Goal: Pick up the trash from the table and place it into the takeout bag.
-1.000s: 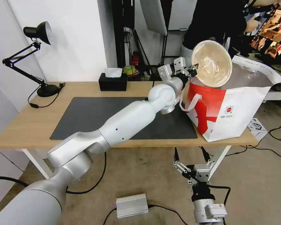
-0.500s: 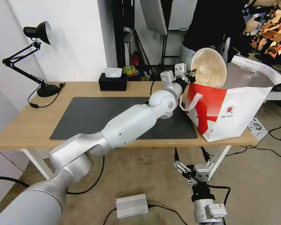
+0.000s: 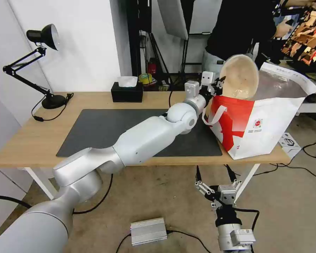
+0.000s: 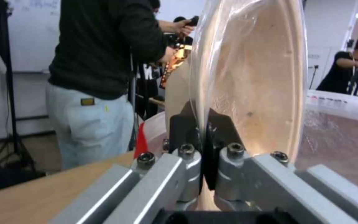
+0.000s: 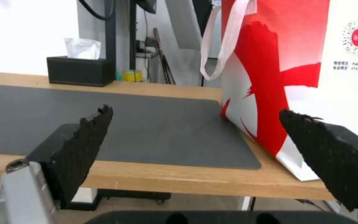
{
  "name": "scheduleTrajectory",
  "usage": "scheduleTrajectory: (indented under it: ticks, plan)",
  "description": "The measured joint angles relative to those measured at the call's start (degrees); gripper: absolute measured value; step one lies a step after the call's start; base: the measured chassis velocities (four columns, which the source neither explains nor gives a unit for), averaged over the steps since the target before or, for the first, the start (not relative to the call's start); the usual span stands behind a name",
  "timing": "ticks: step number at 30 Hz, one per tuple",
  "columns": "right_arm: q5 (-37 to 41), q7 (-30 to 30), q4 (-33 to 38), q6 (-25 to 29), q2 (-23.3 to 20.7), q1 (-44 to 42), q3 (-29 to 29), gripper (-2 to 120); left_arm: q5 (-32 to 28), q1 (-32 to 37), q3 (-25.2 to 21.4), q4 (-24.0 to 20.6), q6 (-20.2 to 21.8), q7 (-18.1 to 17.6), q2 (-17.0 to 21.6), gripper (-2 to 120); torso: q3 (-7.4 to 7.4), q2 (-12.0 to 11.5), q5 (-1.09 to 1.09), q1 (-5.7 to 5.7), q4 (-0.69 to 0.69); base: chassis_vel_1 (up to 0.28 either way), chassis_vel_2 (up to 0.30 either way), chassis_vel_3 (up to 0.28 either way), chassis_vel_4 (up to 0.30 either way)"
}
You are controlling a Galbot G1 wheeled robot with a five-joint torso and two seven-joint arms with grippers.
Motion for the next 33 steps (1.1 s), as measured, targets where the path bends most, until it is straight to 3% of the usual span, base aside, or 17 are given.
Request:
scheduleTrajectory:
  ticks: [10,12,25,28,33]
  plan:
    - [0.0,0.0,0.0,0.0,0.0,0.0,0.0,100,2.6,-0.8,1.9,1.3,-3.6,2.3,0.5,33,0.00,0.0,0.00,0.00,0.00,0.000,0.000,0.000,0.000]
    - [0.0,0.0,0.0,0.0,0.0,0.0,0.0,100,2.9,-1.3,2.3,1.4,-4.1,3.0,0.6,44,0.00,0.0,0.00,0.00,0.01,0.000,0.000,0.000,0.000]
    - [0.0,0.0,0.0,0.0,0.0,0.0,0.0,100,2.8,-1.5,2.3,1.1,-4.6,3.2,0.8,91,0.00,0.0,0.00,0.00,0.00,0.000,0.000,0.000,0.000]
    - [0.0,0.0,0.0,0.0,0.0,0.0,0.0,100,2.8,-1.2,2.3,0.8,-4.7,2.7,1.0,98,0.00,0.0,0.00,0.00,0.00,0.000,0.000,0.000,0.000]
    - [0.0,0.0,0.0,0.0,0.0,0.0,0.0,100,2.8,-0.6,2.1,-0.3,-4.8,1.4,1.9,100,0.00,0.0,0.00,0.00,0.00,0.000,0.000,0.000,0.000]
